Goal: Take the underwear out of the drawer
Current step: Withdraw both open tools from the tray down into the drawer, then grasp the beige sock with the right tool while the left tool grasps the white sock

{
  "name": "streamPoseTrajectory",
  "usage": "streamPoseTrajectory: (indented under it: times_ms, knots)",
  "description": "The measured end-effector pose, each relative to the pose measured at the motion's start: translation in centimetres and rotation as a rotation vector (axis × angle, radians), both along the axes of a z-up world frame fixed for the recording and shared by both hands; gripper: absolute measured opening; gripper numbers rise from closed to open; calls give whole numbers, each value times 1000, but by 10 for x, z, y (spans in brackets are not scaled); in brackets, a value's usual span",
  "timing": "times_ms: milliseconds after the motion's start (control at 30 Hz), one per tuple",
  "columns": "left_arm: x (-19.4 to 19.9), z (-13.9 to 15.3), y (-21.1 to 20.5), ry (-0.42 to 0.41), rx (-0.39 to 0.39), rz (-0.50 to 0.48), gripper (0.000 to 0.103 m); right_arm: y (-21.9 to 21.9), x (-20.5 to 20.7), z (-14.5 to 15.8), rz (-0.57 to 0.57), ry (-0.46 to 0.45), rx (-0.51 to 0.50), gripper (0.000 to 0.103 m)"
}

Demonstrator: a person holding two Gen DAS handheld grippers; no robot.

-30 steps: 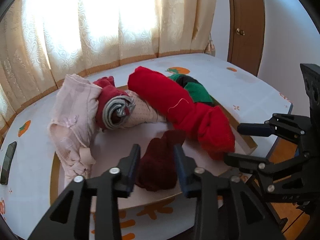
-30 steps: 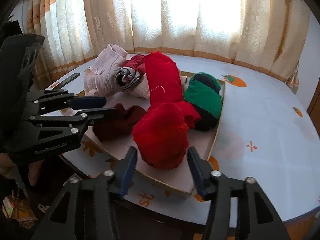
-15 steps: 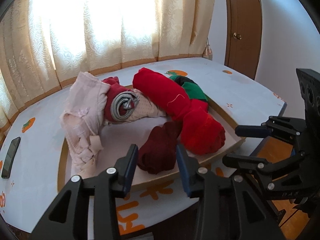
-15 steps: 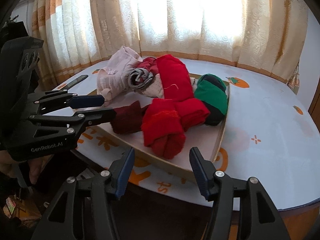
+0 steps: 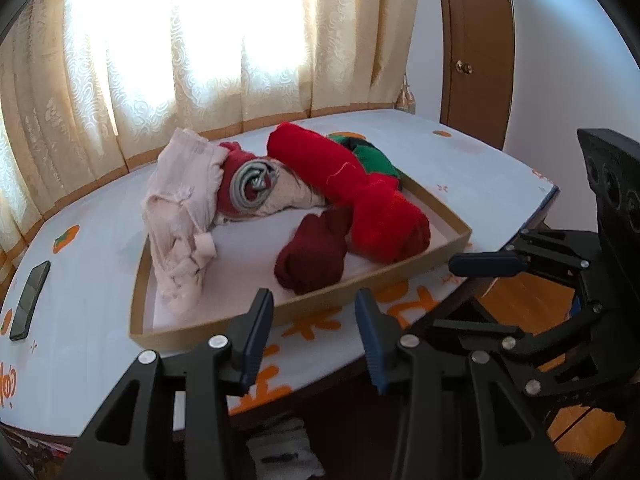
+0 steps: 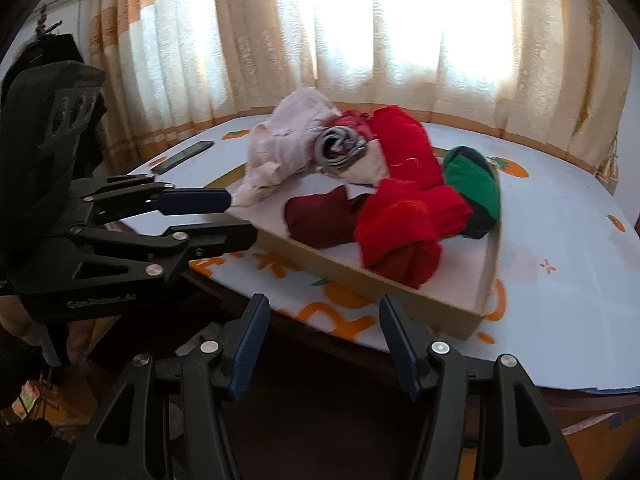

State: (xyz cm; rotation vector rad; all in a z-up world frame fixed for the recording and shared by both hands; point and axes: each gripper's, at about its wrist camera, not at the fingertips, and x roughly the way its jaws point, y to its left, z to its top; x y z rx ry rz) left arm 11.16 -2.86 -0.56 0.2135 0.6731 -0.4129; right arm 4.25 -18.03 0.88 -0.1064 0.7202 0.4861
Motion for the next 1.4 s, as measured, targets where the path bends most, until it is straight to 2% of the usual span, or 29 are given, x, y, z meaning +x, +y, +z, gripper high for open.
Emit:
streamPoseTrajectory:
  times_ms: [200,633,800,1000,1400]
  knots:
    - [-19,-7,22,13,5,19,45,23,-21,-6,101,7,-11,60]
    - [-58,-29,97,40,18,143,55,88,-51,-44,395,134,-101,60]
    - [-70,-43,119,69,10,188,56,112,-50,-59,482,249,-93,60]
    - [-79,-58,136,102,-20,223,57,138,-47,-89,536,376,-110,60]
    - [-80,-69,148,123,-62,246,59,177,-37,-118,582,536,-162,60]
